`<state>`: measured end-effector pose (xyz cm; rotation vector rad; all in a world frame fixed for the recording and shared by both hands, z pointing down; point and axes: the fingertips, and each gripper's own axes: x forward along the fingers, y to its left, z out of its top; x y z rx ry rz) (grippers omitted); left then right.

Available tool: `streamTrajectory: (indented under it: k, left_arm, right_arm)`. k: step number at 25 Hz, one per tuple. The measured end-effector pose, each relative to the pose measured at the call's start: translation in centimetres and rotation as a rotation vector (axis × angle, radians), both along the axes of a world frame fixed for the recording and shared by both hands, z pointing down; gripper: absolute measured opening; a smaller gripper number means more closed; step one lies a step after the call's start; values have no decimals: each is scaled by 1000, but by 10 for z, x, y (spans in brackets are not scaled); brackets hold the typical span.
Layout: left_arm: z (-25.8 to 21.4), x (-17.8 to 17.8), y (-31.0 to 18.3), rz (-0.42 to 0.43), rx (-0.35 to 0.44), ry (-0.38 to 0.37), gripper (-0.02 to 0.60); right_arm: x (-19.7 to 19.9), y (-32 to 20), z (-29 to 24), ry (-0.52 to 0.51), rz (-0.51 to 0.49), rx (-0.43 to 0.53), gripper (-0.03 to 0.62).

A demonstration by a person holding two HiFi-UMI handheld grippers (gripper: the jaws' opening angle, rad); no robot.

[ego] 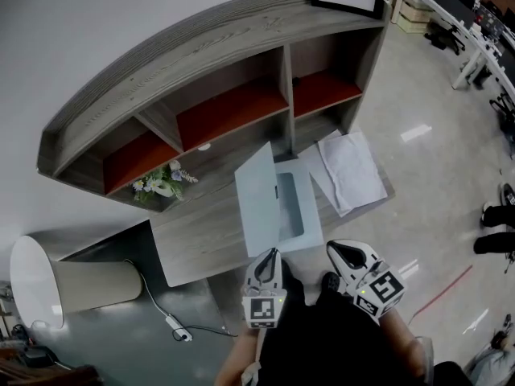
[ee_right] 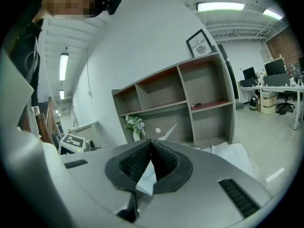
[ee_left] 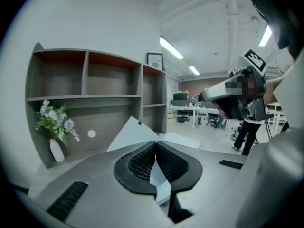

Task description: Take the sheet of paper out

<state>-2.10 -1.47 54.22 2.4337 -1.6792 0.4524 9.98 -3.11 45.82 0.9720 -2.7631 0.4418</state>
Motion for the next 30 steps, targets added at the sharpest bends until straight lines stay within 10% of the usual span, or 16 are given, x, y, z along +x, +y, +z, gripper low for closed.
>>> streamTrajectory:
  k: [7, 18, 30]
  left_arm:
    - [-17, -51, 3, -145, 1, 238, 18]
    - [-21, -113, 15, -305, 6, 415, 17]
    - [-13, -179, 27, -432, 14, 420, 14]
  right_arm:
    - [-25, -8, -1, 3, -26, 7, 11]
    - [-64, -15, 6, 11, -40, 6, 11]
    - [-107, -32, 30, 101, -16, -5, 11]
